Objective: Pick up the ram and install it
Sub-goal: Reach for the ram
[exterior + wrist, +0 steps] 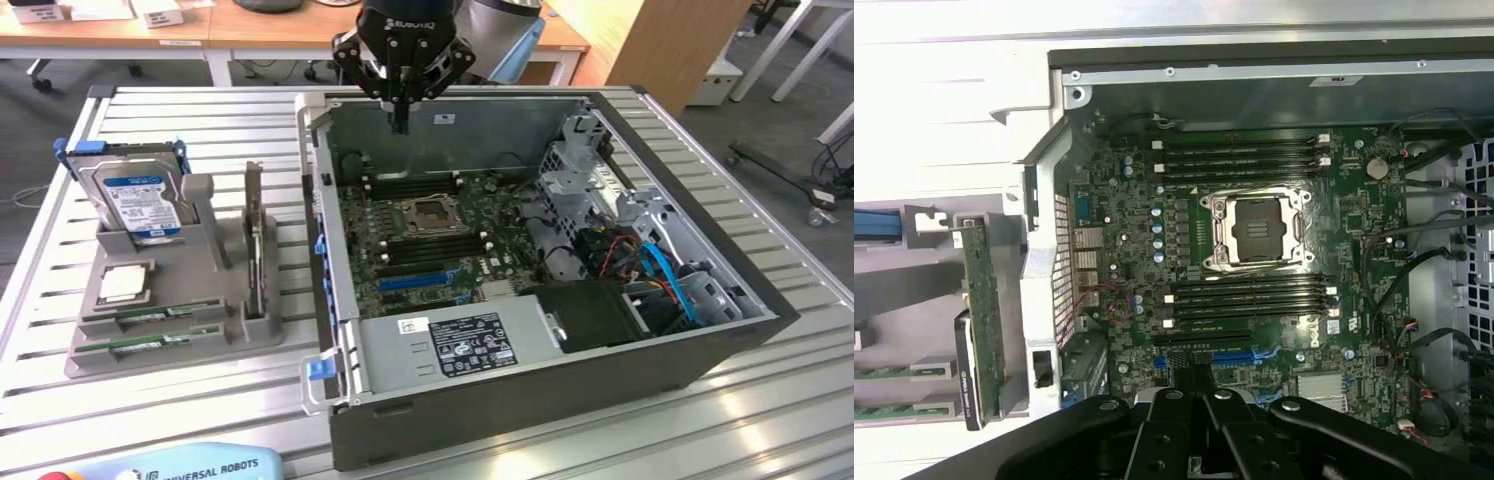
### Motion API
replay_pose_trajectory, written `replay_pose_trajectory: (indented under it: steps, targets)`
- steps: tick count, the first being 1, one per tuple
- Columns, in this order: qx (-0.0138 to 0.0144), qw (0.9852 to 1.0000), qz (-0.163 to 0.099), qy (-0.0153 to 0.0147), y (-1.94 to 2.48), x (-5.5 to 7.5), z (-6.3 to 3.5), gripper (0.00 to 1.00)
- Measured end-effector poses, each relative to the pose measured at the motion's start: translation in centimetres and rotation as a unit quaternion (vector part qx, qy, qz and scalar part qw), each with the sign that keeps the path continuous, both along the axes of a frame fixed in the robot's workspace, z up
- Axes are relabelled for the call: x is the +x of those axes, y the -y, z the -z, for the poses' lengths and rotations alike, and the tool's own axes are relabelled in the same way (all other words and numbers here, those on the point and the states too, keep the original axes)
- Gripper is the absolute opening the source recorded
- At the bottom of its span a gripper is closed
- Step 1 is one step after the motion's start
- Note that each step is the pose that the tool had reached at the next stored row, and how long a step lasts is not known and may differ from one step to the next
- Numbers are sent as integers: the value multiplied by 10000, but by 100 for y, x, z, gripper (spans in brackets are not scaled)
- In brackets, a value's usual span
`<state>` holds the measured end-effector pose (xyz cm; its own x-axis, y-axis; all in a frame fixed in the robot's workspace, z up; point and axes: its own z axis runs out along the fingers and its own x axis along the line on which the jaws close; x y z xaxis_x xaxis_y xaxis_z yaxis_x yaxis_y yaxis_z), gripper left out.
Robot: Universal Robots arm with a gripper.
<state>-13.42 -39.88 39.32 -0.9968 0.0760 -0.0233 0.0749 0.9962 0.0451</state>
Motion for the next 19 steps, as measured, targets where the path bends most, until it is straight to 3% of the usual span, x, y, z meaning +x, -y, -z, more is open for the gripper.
replay_pose_trajectory:
  steps: [19]
  targets:
    - [0,10000,12,0,0,-416,6,10]
